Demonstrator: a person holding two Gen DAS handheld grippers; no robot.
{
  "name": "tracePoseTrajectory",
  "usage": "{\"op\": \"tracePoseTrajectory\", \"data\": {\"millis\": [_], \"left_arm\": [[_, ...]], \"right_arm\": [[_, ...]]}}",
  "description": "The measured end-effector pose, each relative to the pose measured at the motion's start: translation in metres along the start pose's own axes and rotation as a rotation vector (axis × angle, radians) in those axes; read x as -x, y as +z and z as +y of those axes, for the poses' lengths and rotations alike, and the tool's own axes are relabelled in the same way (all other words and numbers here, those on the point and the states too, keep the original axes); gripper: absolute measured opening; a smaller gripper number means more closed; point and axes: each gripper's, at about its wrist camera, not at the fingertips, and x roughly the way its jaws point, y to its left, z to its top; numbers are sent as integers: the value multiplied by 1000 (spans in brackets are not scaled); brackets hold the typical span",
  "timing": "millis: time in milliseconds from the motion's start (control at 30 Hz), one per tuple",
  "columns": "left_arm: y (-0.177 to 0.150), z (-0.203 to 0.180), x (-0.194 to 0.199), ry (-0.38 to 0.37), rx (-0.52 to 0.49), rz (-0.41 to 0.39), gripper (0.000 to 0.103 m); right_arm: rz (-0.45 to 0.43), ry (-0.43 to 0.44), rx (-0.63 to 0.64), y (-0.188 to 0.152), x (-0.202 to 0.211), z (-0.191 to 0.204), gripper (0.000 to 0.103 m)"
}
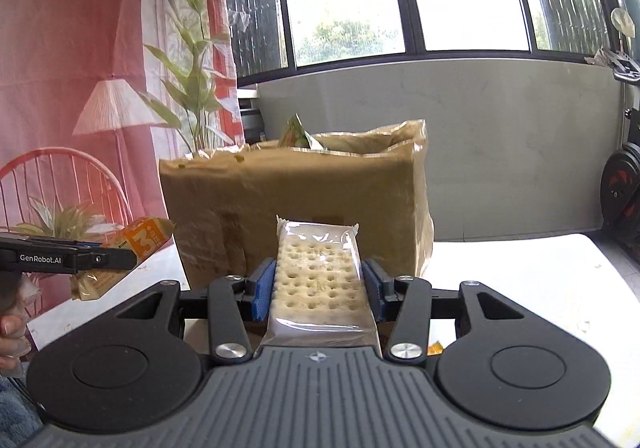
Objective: Organize snacks
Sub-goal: 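Lift the wafer bar and cracker pack over the box with both tools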
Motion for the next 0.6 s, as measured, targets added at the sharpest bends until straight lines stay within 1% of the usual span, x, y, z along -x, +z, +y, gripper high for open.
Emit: {"op": "tracePoseTrajectory", "data": {"millis": [100,167,267,367,400,467,600], "left_arm": [[20,-2,2,-20,4,-38,38],[32,-4,1,-29,-6,-54,38],[51,-7,-5,-44,-17,-80,38],[77,-7,-18,-56,-10,-98,38],[85,-7,-24,-52,-10,-106,38],[100,-11,-39,-32,-40,-114,38],[124,-9,-80,4,-45,-94,38]], "right_arm": [[-42,19,6,17,2,5,49],[-53,24,21,28,0,7,48],[-71,25,30,45,-7,8,49],[-89,28,31,64,-17,6,48],[-89,29,33,73,-23,5,48],[-81,19,26,86,-39,3,48],[-18,-9,46,104,-80,-3,48]]}}
